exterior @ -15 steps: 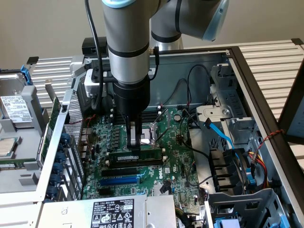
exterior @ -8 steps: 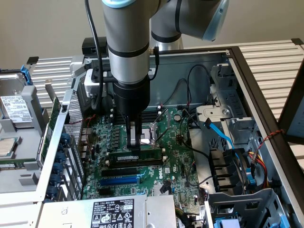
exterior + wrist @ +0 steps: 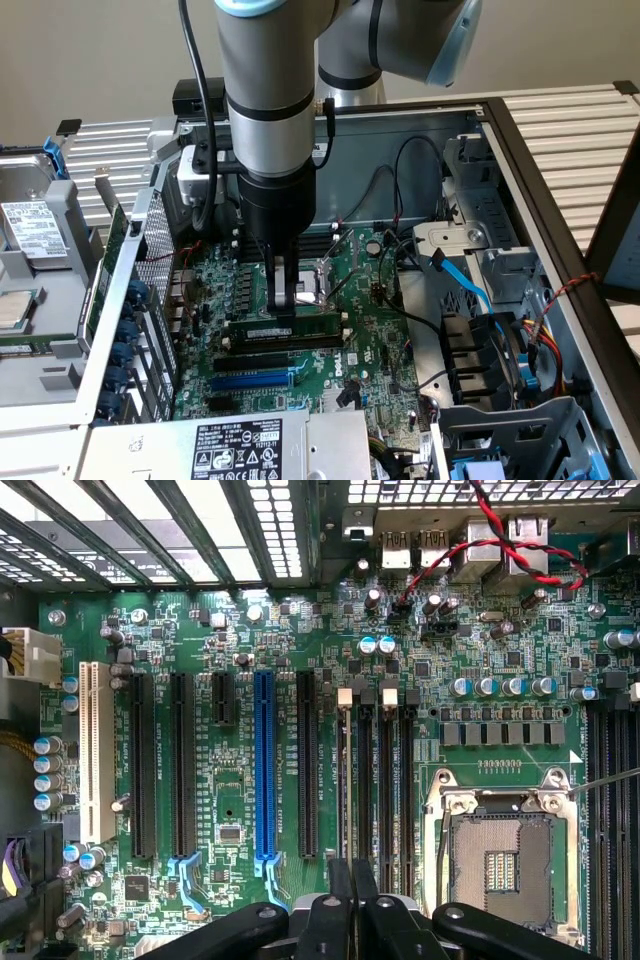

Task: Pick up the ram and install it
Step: 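Insert the ram into the slot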

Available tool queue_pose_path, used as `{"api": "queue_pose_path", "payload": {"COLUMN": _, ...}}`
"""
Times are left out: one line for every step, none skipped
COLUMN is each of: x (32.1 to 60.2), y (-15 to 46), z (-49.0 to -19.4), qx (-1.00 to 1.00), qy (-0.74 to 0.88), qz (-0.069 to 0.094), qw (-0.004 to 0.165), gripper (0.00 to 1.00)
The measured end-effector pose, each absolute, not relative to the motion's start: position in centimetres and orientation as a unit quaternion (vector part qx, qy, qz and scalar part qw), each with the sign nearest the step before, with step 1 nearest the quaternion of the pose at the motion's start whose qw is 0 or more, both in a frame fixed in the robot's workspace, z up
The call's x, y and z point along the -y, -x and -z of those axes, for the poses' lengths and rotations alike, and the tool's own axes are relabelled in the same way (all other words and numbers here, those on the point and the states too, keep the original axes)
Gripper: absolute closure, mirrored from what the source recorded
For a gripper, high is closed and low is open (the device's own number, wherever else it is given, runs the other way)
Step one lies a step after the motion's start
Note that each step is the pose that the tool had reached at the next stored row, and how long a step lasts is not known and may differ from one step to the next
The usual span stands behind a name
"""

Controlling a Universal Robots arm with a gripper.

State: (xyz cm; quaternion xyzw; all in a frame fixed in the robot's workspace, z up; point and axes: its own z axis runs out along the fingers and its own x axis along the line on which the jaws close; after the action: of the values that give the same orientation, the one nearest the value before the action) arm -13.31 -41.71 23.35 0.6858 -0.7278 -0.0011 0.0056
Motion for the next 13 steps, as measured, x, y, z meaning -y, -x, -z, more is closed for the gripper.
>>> {"api": "queue_pose_path", "payload": {"x": 41.71, "y": 13.31, "z": -23.35, "qx": 0.728, "qy": -0.686, "qz": 0.001, "qw": 0.006, "gripper": 0.88}}
{"api": "queue_pose_path", "payload": {"x": 41.71, "y": 13.31, "z": -23.35, "qx": 0.728, "qy": -0.686, "qz": 0.001, "qw": 0.006, "gripper": 0.88}}
{"api": "queue_pose_path", "payload": {"x": 41.71, "y": 13.31, "z": -23.35, "qx": 0.728, "qy": -0.686, "qz": 0.001, "qw": 0.006, "gripper": 0.87}}
{"api": "queue_pose_path", "payload": {"x": 41.71, "y": 13.31, "z": -23.35, "qx": 0.728, "qy": -0.686, "qz": 0.001, "qw": 0.006, "gripper": 0.87}}
{"api": "queue_pose_path", "payload": {"x": 41.71, "y": 13.31, "z": -23.35, "qx": 0.728, "qy": -0.686, "qz": 0.001, "qw": 0.006, "gripper": 0.87}}
{"api": "queue_pose_path", "payload": {"x": 41.71, "y": 13.31, "z": -23.35, "qx": 0.728, "qy": -0.686, "qz": 0.001, "qw": 0.006, "gripper": 0.80}}
{"api": "queue_pose_path", "payload": {"x": 41.71, "y": 13.31, "z": -23.35, "qx": 0.728, "qy": -0.686, "qz": 0.001, "qw": 0.006, "gripper": 0.80}}
{"api": "queue_pose_path", "payload": {"x": 41.71, "y": 13.31, "z": -23.35, "qx": 0.728, "qy": -0.686, "qz": 0.001, "qw": 0.006, "gripper": 0.80}}
{"api": "queue_pose_path", "payload": {"x": 41.71, "y": 13.31, "z": -23.35, "qx": 0.728, "qy": -0.686, "qz": 0.001, "qw": 0.006, "gripper": 0.80}}
{"api": "queue_pose_path", "payload": {"x": 41.71, "y": 13.31, "z": -23.35, "qx": 0.728, "qy": -0.686, "qz": 0.001, "qw": 0.006, "gripper": 0.80}}
{"api": "queue_pose_path", "payload": {"x": 41.71, "y": 13.31, "z": -23.35, "qx": 0.728, "qy": -0.686, "qz": 0.001, "qw": 0.006, "gripper": 0.80}}
{"api": "queue_pose_path", "payload": {"x": 41.71, "y": 13.31, "z": -23.35, "qx": 0.728, "qy": -0.686, "qz": 0.001, "qw": 0.006, "gripper": 0.80}}
{"api": "queue_pose_path", "payload": {"x": 41.71, "y": 13.31, "z": -23.35, "qx": 0.728, "qy": -0.686, "qz": 0.001, "qw": 0.006, "gripper": 0.80}}
